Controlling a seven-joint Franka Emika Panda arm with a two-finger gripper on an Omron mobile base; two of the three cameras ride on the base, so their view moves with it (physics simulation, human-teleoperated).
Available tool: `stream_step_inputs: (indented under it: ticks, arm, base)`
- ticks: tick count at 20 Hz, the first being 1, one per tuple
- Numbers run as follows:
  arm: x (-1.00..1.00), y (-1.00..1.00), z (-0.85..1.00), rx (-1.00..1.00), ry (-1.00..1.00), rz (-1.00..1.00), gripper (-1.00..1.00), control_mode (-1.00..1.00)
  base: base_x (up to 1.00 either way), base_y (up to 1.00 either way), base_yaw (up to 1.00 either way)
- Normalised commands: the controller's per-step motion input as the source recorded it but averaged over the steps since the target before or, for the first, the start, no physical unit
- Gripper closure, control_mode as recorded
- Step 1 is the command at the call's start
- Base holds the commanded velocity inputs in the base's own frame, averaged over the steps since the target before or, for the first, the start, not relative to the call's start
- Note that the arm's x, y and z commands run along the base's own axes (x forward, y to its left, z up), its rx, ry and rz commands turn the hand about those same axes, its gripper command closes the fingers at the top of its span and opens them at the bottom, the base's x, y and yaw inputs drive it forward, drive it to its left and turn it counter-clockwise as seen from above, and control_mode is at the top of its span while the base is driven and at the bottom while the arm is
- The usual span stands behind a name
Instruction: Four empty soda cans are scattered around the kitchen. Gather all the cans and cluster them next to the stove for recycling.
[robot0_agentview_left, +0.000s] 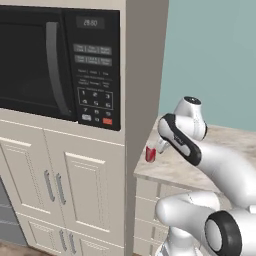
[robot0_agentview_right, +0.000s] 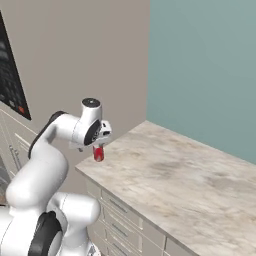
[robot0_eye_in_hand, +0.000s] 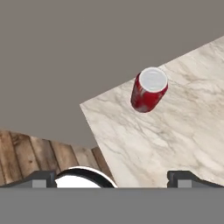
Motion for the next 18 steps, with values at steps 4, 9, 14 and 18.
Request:
stream_step_inputs:
  ticks: [4,9,14,18]
  arm:
    - [0.23,0.01,-0.19,-0.01,0.01,0.04,-1.00,-1.00]
    - [0.30,0.06,-0.20,-0.01,0.00,0.01,-1.00,-1.00]
    - [0.30,0.16,-0.23,-0.01,0.00,0.02,-1.00,-1.00]
    - [0.22,0.10,-0.17,0.00,0.00,0.03,-1.00,-1.00]
  base:
    - [0.00,0.00,0.00]
    - [0.00,0.00,0.00]
    - [0.00,0.00,0.00]
    - [0.00,0.00,0.00]
